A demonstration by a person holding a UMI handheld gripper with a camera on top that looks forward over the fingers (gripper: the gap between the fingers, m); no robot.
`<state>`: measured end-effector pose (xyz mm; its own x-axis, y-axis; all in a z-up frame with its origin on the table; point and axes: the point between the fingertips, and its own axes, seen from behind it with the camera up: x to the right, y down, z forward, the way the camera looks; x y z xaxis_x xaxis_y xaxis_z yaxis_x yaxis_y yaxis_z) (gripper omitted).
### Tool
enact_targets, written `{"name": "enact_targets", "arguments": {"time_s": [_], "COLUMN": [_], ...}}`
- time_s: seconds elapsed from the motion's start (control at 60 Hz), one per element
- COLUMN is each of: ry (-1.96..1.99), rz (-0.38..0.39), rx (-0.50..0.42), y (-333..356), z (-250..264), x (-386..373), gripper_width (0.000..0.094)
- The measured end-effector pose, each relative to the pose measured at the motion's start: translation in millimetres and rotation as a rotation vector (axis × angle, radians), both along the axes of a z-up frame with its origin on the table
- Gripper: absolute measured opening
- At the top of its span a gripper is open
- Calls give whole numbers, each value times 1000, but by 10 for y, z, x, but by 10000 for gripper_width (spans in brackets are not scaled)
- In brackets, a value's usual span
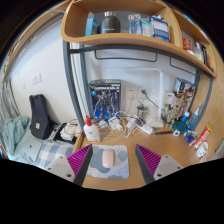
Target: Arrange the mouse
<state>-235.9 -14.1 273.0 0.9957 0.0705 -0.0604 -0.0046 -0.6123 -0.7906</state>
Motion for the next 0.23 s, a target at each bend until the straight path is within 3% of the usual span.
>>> {"name": "enact_targets", "arguments": {"time_s": [0.233], "ry": [1], "rz": [15], "rx": [20], "y": [-45], "z": [27], "x": [-27], "gripper_width": [857]}}
